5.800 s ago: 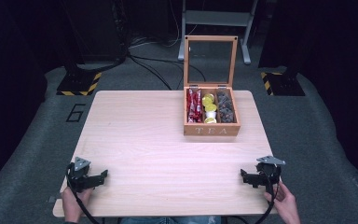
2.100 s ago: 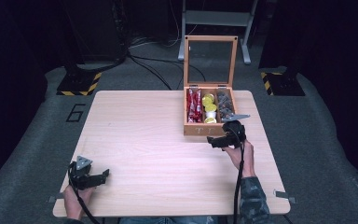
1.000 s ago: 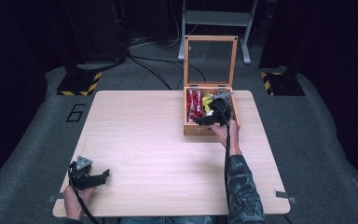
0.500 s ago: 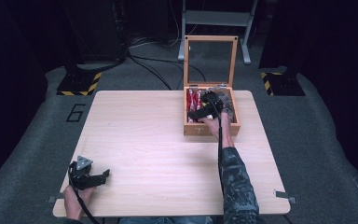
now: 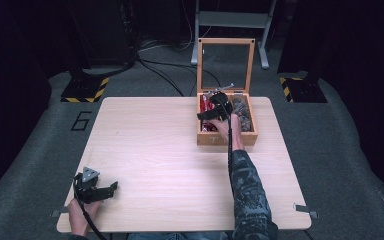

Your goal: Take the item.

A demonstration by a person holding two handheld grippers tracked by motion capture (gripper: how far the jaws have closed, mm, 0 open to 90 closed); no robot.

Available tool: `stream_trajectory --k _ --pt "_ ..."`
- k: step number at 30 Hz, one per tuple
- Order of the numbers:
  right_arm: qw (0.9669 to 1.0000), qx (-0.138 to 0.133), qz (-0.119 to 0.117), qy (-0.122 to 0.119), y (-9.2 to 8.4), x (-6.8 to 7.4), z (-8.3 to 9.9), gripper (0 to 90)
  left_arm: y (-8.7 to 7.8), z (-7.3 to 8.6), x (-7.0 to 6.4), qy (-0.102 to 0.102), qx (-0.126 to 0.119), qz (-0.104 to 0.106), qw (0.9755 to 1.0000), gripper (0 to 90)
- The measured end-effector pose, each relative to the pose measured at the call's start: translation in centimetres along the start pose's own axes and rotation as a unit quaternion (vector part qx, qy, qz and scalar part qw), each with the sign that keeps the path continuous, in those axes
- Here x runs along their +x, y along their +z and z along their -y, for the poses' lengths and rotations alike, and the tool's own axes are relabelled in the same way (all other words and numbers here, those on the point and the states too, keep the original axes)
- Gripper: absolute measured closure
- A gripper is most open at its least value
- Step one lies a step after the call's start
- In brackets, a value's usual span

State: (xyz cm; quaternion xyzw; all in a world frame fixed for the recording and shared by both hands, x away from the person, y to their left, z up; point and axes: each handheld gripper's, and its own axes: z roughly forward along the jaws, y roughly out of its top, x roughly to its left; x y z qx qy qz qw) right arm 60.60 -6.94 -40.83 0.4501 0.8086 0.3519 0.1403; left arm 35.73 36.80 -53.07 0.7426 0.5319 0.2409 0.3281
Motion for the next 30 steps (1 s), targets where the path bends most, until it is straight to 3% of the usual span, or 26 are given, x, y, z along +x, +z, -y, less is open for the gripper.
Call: stream_trajectory --k 3,5,9,13,21,27,30 --pt "1.0 -0.001 0.007 0.006 0.9 -0.3 0.1 18.1 0.0 0.0 0.0 0.001 0.0 -0.001 1.0 14.0" --pt "0.9998 -0.005 0.009 0.016 1.3 -0.6 0.3 29.7 0.0 0.0 0.0 0.001 0.0 0.0 1.0 14.0" --pt "0.9992 -0.013 0.018 0.033 1.9 -1.0 0.5 44.3 0.0 0.0 0.0 0.002 0.001 0.0 1.0 14.0" --pt "0.9983 -0.029 0.04 0.033 2.5 -0.8 0.3 55.2 0.0 0.0 0.0 0.002 0.002 0.0 1.0 14.0" --pt "0.9976 -0.021 0.047 0.045 4.0 -0.7 0.0 61.7 -0.1 0.0 0.0 0.002 0.003 0.0 1.0 14.0" --pt "0.9949 -0.007 0.068 0.074 4.9 -0.9 0.1 67.3 -0.1 0.0 0.0 0.002 0.005 0.002 1.0 14.0" --pt "0.9937 -0.008 0.063 0.093 5.0 -1.2 0.4 72.5 0.0 0.0 -0.1 0.0 -0.003 -0.002 1.0 14.1"
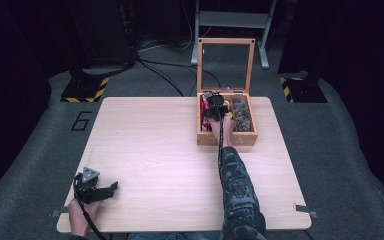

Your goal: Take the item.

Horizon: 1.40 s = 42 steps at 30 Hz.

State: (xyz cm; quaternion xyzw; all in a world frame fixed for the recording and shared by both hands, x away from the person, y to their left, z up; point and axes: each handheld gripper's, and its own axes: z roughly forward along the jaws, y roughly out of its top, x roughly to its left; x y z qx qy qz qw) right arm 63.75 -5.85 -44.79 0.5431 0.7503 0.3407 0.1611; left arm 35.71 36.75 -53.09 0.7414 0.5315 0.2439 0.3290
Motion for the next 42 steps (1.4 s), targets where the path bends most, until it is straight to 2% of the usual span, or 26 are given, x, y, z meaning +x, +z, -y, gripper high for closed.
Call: stream_trajectory --k 6,8,29,34,42 --pt "0.9998 -0.008 -0.004 0.021 -0.3 -0.3 0.2 80.4 0.0 0.0 0.0 0.0 0.002 0.0 1.0 14.1" --pt "0.9997 -0.012 -0.003 0.02 -0.4 -0.4 0.3 84.0 0.0 0.0 0.0 0.0 0.002 0.0 1.0 14.1" --pt "0.9989 -0.038 -0.021 0.019 -2.3 -0.3 1.0 84.8 0.0 0.0 0.0 0.001 0.002 -0.001 1.0 14.1" --pt "0.9985 -0.048 -0.024 0.006 -3.3 -0.4 1.3 84.8 0.0 0.0 0.0 0.002 0.002 -0.001 1.0 14.1" --pt "0.9974 -0.061 -0.038 0.005 -5.1 0.1 1.5 84.8 0.0 0.0 0.0 0.002 0.001 -0.002 1.0 14.1"
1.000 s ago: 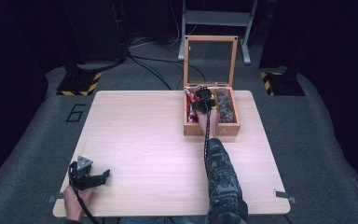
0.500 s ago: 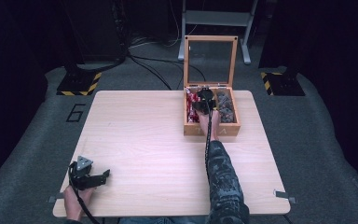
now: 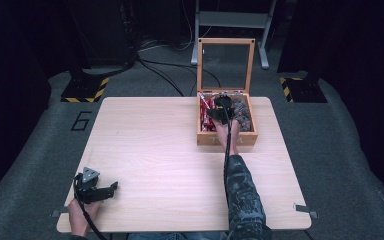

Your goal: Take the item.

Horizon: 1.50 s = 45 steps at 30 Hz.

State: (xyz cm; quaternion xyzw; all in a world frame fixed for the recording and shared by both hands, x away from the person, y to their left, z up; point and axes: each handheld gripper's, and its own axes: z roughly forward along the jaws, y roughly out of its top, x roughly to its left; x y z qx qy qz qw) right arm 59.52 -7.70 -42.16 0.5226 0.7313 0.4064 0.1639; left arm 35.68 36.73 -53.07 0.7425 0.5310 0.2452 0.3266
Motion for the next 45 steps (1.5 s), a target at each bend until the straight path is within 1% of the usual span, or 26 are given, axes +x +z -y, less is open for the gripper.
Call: stream_trajectory --k 2,5,6,8,9,14,15,18,20,25,27,29,35,38,40,42,44,45 --pt "0.9999 -0.004 -0.01 -0.001 -0.5 0.3 0.2 84.8 0.0 0.0 0.0 -0.001 0.0 0.0 1.0 14.1" --pt "0.9999 -0.008 -0.013 -0.007 -0.9 0.5 0.2 84.8 0.0 0.0 0.0 0.0 0.001 0.001 1.0 14.1" --pt "0.9998 -0.01 -0.017 -0.003 -1.1 0.7 0.3 84.8 0.0 0.0 0.0 0.0 0.001 0.001 1.0 14.1" --pt "0.9996 -0.012 -0.025 -0.003 -1.5 0.9 0.3 84.8 0.0 0.0 0.0 -0.003 -0.001 0.001 1.0 14.1" --pt "0.9994 -0.018 -0.029 -0.005 -1.9 1.2 0.3 84.8 0.0 0.0 0.0 -0.004 -0.002 0.0 1.0 14.1" --pt "0.999 -0.023 -0.035 -0.012 -2.7 1.8 0.3 84.8 0.0 0.0 0.0 -0.005 -0.002 0.001 1.0 14.1" --pt "0.9989 -0.025 -0.036 -0.018 -2.9 2.0 0.3 84.8 0.0 0.0 0.0 -0.005 -0.003 0.0 1.0 14.1" --pt "0.9986 -0.027 -0.041 -0.021 -3.3 2.4 0.4 84.8 0.0 0.0 0.0 -0.005 -0.003 0.001 1.0 14.1" --pt "0.9982 -0.03 -0.045 -0.028 -3.5 2.6 0.5 84.8 0.0 0.0 0.0 -0.005 -0.003 0.001 1.0 14.1" --pt "0.9972 -0.034 -0.055 -0.038 -4.1 3.7 0.8 84.8 0.0 0.0 0.0 -0.005 -0.003 0.0 1.0 14.1" --pt "0.9967 -0.035 -0.062 -0.038 -4.3 4.1 0.9 84.8 0.0 0.0 0.0 -0.004 -0.002 0.0 1.0 14.1" --pt "0.9961 -0.038 -0.065 -0.046 -4.5 4.5 1.0 84.8 0.0 0.0 0.0 -0.005 -0.002 0.0 1.0 14.1" --pt "0.9943 -0.039 -0.079 -0.06 -4.9 5.8 1.4 84.8 0.0 0.0 -0.1 -0.004 -0.003 0.001 1.0 14.1" --pt "0.9936 -0.039 -0.087 -0.062 -4.9 6.4 1.6 84.8 0.0 0.0 0.0 -0.004 -0.002 0.001 1.0 14.1" --pt "0.9928 -0.036 -0.093 -0.067 -4.8 7.1 1.9 84.8 0.0 0.0 -0.1 -0.004 -0.002 0.001 1.0 14.1" --pt "0.9926 -0.035 -0.096 -0.066 -4.8 7.4 2.0 84.8 0.0 0.0 -0.1 -0.004 -0.002 0.001 1.0 14.1" --pt "0.9914 -0.035 -0.1 -0.077 -4.7 7.9 2.1 84.8 0.0 0.0 -0.1 -0.004 -0.003 0.001 1.0 14.1" --pt "0.9915 -0.033 -0.101 -0.076 -4.6 8.1 2.2 84.8 0.0 0.0 -0.1 -0.004 -0.003 0.0 1.0 14.1"
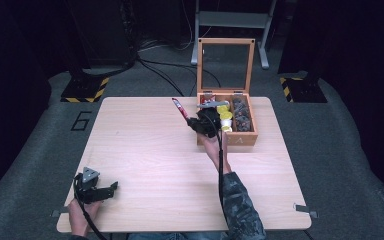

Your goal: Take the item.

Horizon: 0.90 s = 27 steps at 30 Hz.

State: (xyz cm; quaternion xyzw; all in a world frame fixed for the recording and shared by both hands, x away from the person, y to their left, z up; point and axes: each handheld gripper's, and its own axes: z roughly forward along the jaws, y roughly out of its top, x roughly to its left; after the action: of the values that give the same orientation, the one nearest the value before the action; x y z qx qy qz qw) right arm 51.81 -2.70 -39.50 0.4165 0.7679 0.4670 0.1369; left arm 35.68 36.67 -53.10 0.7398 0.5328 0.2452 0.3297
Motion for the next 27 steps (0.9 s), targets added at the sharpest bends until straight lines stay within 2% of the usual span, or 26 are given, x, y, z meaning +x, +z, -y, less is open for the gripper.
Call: stream_trajectory --k 7,17,21,27 --pt "0.9998 0.017 -0.013 -0.005 1.5 1.1 1.2 84.8 0.0 0.0 0.0 -0.001 -0.001 0.0 1.0 14.1" --pt "0.9987 0.046 -0.022 -0.009 3.7 1.8 2.9 84.7 0.0 0.0 0.0 -0.001 -0.001 -0.001 1.0 14.1" --pt "0.9978 0.061 -0.026 0.0 4.8 2.0 3.6 84.8 0.0 0.0 0.0 -0.001 -0.001 -0.001 1.0 14.1" --pt "0.996 0.085 -0.026 -0.007 6.4 2.2 4.7 84.7 0.0 0.0 0.0 0.0 -0.001 -0.001 1.0 14.1"
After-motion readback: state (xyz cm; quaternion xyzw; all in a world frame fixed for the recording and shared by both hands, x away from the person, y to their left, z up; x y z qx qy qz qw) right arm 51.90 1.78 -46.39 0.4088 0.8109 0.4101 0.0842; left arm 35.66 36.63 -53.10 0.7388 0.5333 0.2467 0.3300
